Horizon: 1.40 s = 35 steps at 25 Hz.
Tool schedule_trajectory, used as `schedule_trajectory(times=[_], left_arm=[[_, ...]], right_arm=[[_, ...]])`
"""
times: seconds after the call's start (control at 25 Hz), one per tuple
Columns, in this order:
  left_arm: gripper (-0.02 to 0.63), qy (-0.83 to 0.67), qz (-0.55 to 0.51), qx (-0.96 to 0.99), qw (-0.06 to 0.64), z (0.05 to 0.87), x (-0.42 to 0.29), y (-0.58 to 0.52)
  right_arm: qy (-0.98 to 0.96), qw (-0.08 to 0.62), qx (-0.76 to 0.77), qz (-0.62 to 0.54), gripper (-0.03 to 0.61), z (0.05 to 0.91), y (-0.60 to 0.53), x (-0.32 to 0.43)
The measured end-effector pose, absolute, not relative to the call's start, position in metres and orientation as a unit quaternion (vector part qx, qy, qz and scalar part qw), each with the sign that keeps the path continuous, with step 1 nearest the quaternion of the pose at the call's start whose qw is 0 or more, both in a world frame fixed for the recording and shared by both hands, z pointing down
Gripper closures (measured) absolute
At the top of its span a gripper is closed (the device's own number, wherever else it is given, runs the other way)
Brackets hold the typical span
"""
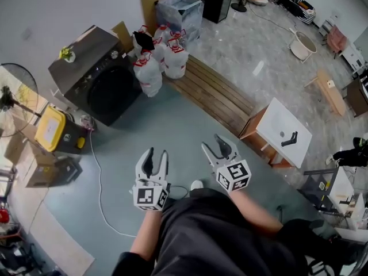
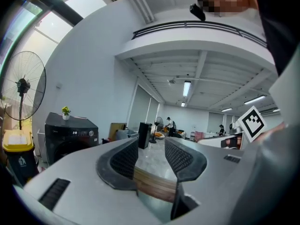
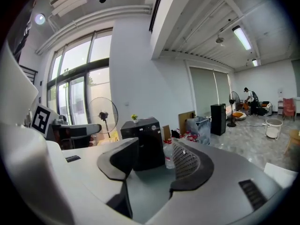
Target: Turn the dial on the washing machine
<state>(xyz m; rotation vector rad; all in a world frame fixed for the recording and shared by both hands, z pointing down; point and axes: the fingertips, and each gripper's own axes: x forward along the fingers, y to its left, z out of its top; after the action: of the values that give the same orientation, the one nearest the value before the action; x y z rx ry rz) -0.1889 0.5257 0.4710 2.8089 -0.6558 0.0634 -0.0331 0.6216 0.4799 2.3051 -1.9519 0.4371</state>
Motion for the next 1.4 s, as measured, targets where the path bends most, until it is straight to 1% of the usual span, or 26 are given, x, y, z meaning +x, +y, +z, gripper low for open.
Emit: schedule_trajectory(times=[0.68,0.84,1.04,1.2,1.4], left_arm=[[0.459,-0.213,0.037,0.972,0.089,0.464,-0.124,0.557],[0.46,-0.206,0.039,0.974,0.083,0.465,-0.103,0.547],[0.46,-0.174,0.042,0.982,0.054,0.47,-0.064,0.53],[0.46,-0.158,0.039,0.984,0.075,0.48,-0.032,0.497],[0.46,-0.162,0.037,0.981,0.1,0.486,0.008,0.43]], right_arm=[[-0.649,0.014,0.747,0.141,0.391,0.487,0.64,0.015],[-0.642,0.008,0.753,0.142,0.391,0.487,0.635,0.031],[-0.63,0.014,0.762,0.147,0.391,0.497,0.616,0.059],[-0.62,0.022,0.769,0.156,0.391,0.507,0.587,0.084],[-0.617,0.037,0.77,0.161,0.391,0.51,0.529,0.122]])
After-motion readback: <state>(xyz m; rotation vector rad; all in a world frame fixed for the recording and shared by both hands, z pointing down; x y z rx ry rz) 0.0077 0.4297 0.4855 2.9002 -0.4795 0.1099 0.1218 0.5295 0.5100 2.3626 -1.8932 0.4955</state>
